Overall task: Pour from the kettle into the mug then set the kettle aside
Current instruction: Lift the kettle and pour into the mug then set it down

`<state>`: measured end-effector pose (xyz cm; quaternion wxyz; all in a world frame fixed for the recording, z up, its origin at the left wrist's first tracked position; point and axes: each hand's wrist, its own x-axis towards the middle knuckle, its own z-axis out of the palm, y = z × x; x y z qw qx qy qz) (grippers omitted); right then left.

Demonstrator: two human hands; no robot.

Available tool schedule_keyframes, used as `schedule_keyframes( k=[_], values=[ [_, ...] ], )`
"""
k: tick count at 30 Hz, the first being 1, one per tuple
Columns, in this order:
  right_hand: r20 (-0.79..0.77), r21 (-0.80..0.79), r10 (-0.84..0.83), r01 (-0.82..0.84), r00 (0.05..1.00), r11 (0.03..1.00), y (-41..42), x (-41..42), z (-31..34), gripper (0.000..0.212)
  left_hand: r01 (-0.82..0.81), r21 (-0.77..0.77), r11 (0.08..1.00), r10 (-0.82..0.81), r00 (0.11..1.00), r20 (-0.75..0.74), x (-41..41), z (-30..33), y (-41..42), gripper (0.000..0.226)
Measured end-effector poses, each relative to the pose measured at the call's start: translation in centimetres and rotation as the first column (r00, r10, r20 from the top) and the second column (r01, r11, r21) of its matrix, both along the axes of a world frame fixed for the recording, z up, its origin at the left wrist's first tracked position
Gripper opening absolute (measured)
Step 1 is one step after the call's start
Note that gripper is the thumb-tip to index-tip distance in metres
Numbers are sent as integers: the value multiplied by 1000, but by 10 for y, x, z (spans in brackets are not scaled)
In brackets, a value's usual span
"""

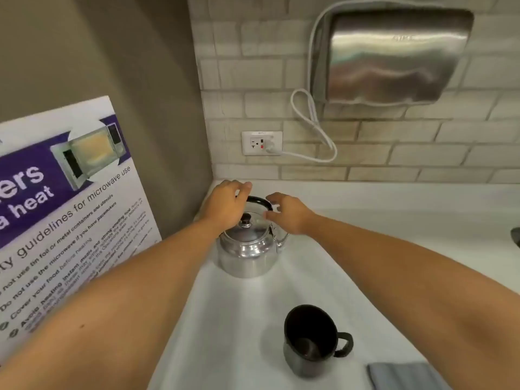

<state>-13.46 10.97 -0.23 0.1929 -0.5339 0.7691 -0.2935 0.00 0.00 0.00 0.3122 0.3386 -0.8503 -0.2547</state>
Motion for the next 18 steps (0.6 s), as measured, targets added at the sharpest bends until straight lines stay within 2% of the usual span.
schedule_keyframes(
  k=[2,4,6,9,15,18],
  values=[
    [-9,-100,-18,17,1000,995,-11,-3,-6,30,-58,23,998,59,998,-8,-4,-7,-10,40],
    [-5,-156,-37,36,999,987,-16,-4,-12,11,-121,86,989,123,992,-18,-8,-16,-18,46],
    [14,-187,-30,32,999,982,-20,-8,-15,3,-167,149,975,177,983,-56,-14,-21,-22,50],
    [25,-228,-4,10,1000,974,-20,-11,-16,6,-223,198,955,244,965,-92,-22,-19,-23,48],
    [106,-278,-13,42,994,960,10,-8,-9,28,-266,250,931,307,940,-145,-21,-18,-15,46],
    [161,-357,-56,111,985,927,52,-3,-2,23,-276,291,916,346,911,-224,-11,-7,-6,47]
  ],
)
